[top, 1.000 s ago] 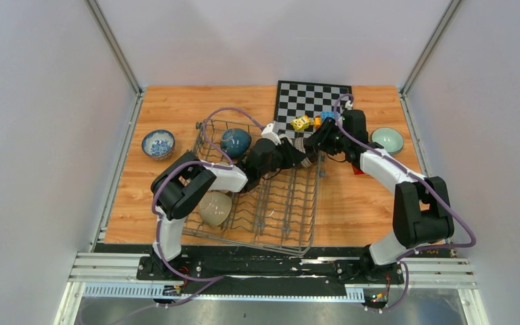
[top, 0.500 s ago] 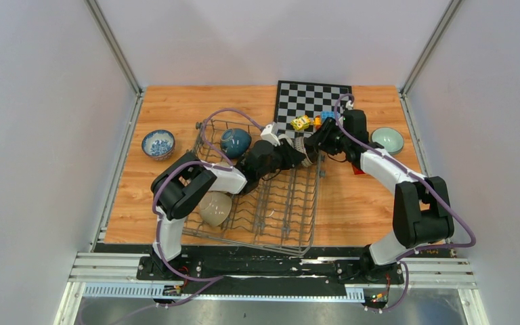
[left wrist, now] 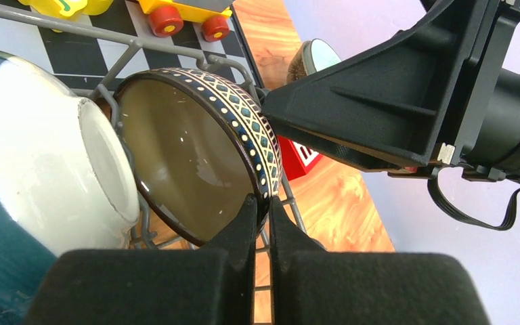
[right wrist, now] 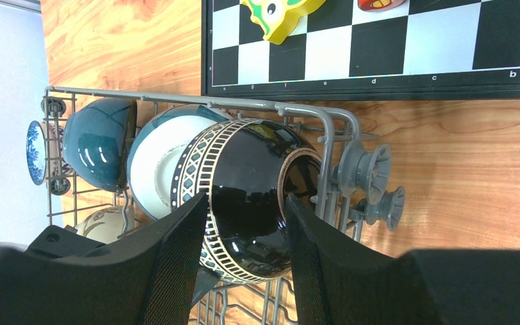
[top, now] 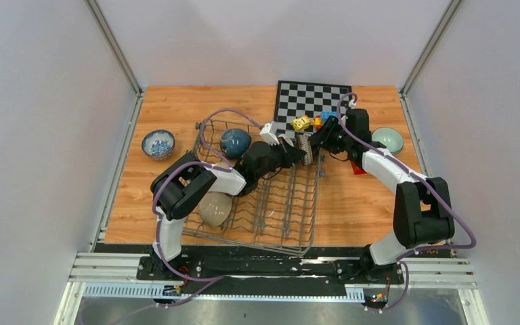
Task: Unload the bowls from the dish rack
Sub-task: Pick up the bowl from the dish rack.
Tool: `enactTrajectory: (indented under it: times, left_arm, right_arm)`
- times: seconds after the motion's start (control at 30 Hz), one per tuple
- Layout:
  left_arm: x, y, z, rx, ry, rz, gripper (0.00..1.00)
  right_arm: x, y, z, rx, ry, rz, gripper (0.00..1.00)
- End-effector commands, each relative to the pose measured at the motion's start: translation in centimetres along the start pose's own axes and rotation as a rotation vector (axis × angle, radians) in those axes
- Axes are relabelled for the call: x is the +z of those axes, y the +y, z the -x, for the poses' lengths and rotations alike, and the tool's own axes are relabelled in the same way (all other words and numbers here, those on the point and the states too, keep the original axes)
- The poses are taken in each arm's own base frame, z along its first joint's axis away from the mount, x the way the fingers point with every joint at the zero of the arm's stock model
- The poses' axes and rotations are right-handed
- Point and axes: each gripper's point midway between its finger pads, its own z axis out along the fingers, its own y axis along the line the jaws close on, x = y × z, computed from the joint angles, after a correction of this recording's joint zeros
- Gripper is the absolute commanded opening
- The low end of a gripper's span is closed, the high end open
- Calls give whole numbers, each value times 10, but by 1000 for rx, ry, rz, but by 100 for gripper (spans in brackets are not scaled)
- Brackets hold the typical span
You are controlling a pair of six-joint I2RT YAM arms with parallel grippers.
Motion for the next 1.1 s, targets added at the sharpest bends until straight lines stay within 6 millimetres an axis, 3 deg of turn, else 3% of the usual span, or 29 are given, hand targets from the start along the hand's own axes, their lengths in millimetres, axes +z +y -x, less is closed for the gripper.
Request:
enactTrajectory:
  times: [0.0,0.03,0.13,0.23,0.47,0.73,0.9,1.07]
  left_arm:
    - [-3,-20,21,13,-68,-61,0]
    - [-2,-20,21,12,-66,-60,0]
    - [0,-22,21,11,-58,-66,19]
    - [2,-25,21,14,-51,-78,28]
    - [6,-31,22,21,-49,-102,25]
    - [9,-38,21,13,-42,-142,10]
    - [13,-42,13,2,-3,-172,29]
    - [17,-41,7,-3,27,-178,34]
  right_arm:
    - [-4,4,-2,-1,26,15,50]
    - [-3,4,-3,-1,28,17,50]
    - [-3,4,-5,3,35,22,50]
    - [-2,3,-5,4,38,23,49]
    - [-1,5,-7,13,45,34,49]
    - [-1,13,-7,39,53,70,50]
    - [1,13,-10,56,64,79,50]
    - [3,9,-14,70,74,77,50]
